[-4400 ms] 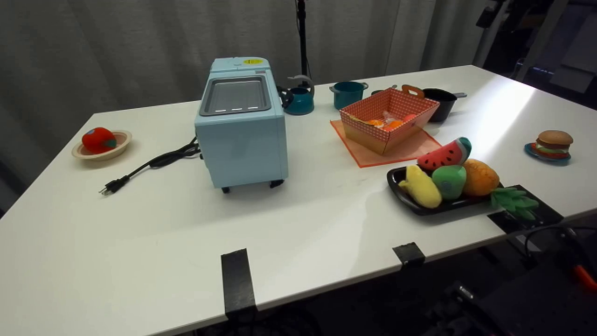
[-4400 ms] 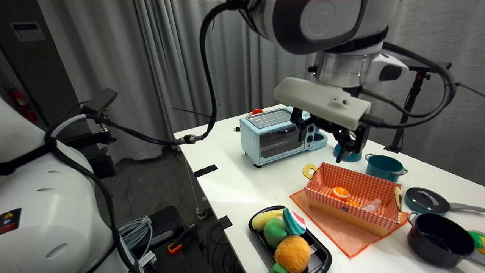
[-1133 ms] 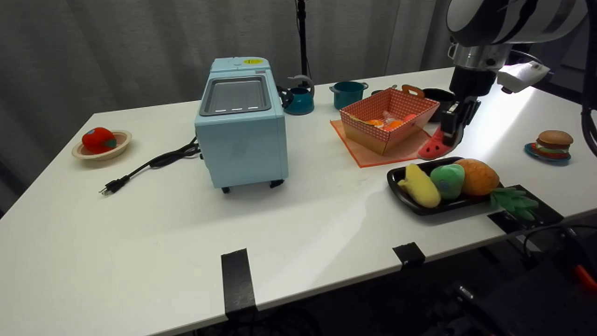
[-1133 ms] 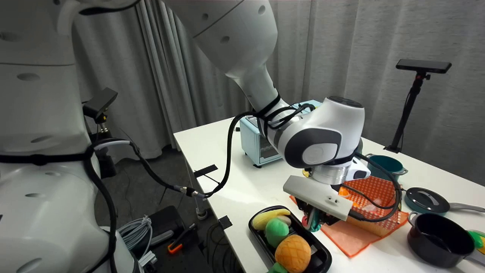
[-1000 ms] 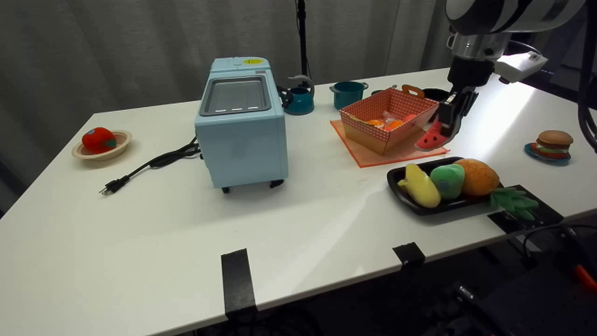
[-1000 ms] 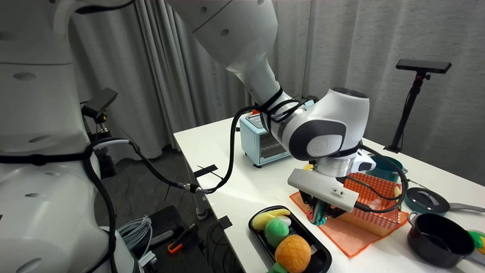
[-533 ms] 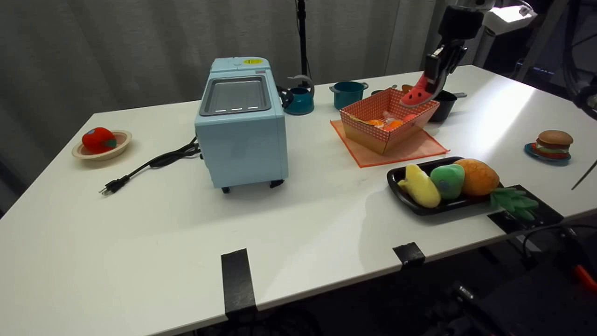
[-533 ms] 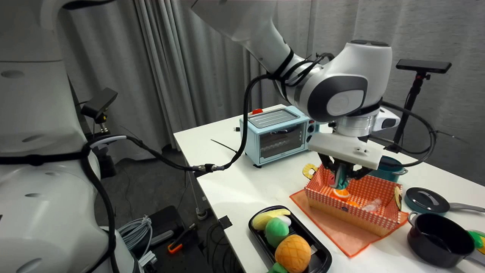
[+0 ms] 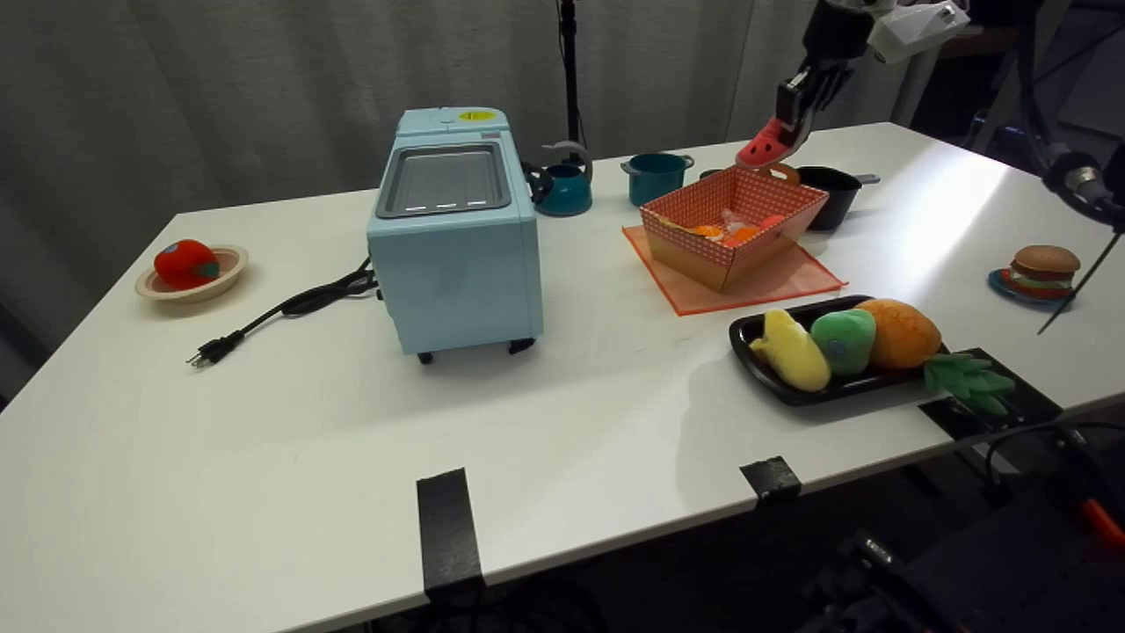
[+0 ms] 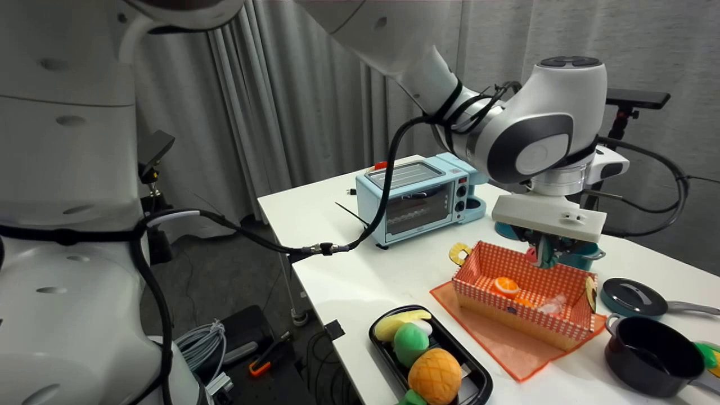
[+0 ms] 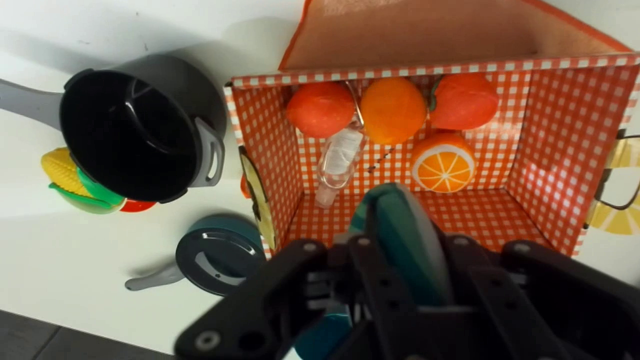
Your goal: Pick the melon slice and put it in the basket
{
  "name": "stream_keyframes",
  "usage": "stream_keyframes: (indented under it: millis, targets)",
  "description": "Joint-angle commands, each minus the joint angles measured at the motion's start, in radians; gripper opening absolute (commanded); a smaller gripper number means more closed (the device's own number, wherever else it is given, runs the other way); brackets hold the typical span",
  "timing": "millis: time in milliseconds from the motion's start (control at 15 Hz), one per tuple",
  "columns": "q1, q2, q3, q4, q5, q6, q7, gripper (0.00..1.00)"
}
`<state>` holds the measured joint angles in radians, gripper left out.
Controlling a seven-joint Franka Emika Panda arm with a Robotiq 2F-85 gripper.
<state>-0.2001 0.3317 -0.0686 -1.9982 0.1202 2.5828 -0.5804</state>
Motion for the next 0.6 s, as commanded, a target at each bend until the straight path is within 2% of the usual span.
stream_keyframes:
  millis: [0,200,267,333,400,533]
  targets:
    - [-0.027,0.116,0.013,0.111,-0.019,0.054,0.035,0.04]
    - [-0.036,0.181,0.012,0.173,-0.044,0.063,0.071,0.04]
    - [-0.039,0.196,0.012,0.193,-0.052,0.057,0.084,0.41]
    - [-0.043,0.210,0.014,0.210,-0.059,0.053,0.094,0.42]
    - [-0.047,0.219,0.016,0.226,-0.064,0.048,0.101,0.47]
    - [-0.058,0.228,0.025,0.253,-0.065,0.034,0.107,0.63]
